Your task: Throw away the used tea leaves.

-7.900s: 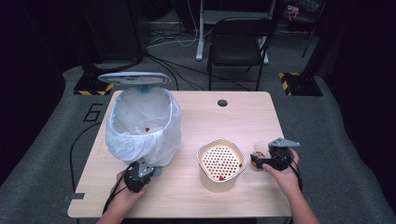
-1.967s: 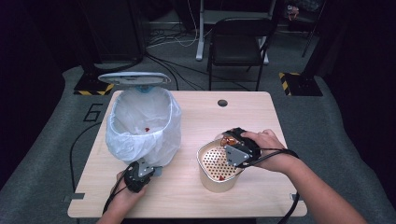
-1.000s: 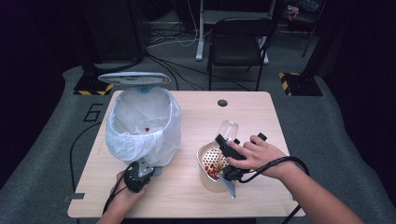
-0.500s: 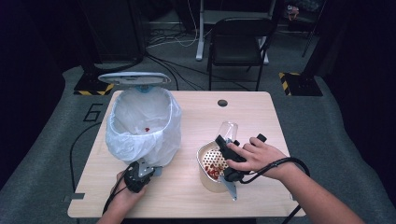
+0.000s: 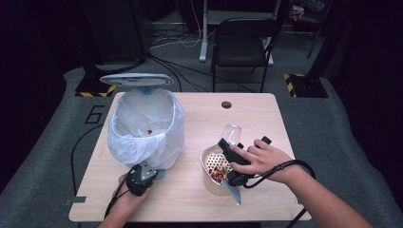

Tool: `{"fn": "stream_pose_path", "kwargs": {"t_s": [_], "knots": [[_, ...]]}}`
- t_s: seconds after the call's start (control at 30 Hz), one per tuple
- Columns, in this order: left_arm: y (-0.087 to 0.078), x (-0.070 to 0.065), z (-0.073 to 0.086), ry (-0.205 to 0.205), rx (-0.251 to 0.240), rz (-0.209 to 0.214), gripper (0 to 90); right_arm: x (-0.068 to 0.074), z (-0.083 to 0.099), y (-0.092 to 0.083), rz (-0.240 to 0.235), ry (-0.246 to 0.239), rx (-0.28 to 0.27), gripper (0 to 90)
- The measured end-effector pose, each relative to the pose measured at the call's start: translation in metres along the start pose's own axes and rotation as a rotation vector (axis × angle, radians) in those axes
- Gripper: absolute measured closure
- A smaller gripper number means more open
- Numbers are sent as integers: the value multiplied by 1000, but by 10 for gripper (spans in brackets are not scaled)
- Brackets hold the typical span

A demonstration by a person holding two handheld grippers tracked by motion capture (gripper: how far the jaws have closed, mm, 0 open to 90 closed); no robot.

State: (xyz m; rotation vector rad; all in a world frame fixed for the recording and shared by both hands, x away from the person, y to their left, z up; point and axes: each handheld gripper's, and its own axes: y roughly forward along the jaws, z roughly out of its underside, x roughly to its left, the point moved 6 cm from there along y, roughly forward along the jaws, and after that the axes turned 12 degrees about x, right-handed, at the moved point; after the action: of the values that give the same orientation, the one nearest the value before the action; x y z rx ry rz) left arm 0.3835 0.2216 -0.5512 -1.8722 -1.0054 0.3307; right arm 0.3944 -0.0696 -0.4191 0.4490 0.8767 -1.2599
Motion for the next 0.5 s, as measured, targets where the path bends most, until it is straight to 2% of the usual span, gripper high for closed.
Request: {"fn": "stream_pose_path", "kwargs": {"t_s": [0.03,0.07,0.1,0.13,0.2,0.23,0.27,0.3,0.5], "knots": [[0,0,0,1,0,1,900,-4,1,0,-7,-8,-21,508],[0,-1,0,-11,2,3,900,-13,6,-1,-46,-33,-24,506],[0,0,0,-3,0,1,900,-18,8,-1,-76,16,-46,506],[0,0,0,-3,0,1,900,-18,8,-1,-76,16,-46,506],[0,0,0,-1,0,1,900,-27,19,2,-170,213,-123,506],[0,1,0,11,1,-3,900,-32,23,3,-210,260,-151,506],[0,1,0,11,1,-3,900,-32,23,3,-210,260,-151,506],[0,1,0,14,1,-3,900,-34,27,3,-300,497,-180,507],[-1,2,0,13,5,-3,900,-39,46,12,-510,847,-263,507]]}}
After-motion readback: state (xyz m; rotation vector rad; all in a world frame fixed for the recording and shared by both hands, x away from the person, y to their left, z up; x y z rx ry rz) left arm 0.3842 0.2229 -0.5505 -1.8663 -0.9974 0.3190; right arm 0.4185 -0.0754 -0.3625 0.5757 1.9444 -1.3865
